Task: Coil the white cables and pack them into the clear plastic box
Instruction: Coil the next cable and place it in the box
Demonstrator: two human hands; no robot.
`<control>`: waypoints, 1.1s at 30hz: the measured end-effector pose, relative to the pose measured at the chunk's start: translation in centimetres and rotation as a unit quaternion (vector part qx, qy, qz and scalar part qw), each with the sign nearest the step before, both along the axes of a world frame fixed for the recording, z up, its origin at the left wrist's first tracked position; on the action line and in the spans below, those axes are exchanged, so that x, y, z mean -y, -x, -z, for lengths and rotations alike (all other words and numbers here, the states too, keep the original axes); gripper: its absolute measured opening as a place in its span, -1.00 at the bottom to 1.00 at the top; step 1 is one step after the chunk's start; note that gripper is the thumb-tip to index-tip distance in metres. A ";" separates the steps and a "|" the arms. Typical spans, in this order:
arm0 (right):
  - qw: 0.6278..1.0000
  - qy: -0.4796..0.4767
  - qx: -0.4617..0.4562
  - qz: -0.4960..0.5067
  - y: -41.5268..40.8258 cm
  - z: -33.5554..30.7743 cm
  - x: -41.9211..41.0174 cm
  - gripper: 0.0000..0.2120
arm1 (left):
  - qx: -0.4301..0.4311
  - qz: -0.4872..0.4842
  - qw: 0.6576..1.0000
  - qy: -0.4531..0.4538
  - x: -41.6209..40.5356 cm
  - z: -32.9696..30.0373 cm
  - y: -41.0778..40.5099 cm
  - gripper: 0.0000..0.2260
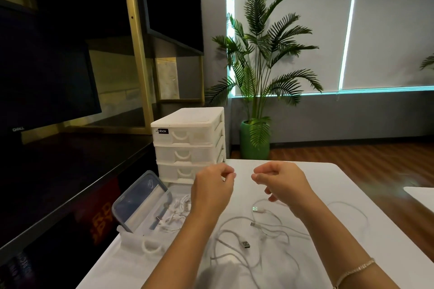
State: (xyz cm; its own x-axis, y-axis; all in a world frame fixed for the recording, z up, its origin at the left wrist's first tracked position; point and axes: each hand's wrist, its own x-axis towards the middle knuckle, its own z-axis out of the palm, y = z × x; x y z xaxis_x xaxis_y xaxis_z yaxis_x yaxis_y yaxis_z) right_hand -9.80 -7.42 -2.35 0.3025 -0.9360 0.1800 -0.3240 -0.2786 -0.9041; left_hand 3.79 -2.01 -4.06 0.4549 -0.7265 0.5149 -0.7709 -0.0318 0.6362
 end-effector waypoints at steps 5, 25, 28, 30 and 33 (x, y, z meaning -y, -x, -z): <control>0.998 0.006 -0.045 0.046 2.1 1.4 1.4 -0.91 | -0.009 0.037 0.999 -0.015 0.9 1.5 2.8 -0.78; 0.898 0.082 -0.355 -0.247 -1.2 4.3 -2.7 -0.67 | -0.064 0.015 0.998 -0.007 1.6 3.6 1.3 -0.84; 0.899 0.089 -0.340 -0.260 -2.2 5.1 -3.4 -0.75 | -0.065 0.012 0.998 -0.009 1.4 3.6 1.2 -0.83; 0.908 0.087 -0.314 -0.262 -2.1 5.2 -3.3 -0.81 | -0.069 0.012 0.997 -0.013 1.4 3.5 1.1 -0.83; 0.926 0.088 -0.282 -0.235 -1.8 4.9 -2.6 -0.82 | -0.087 0.036 0.995 -0.026 1.4 3.3 0.9 -0.87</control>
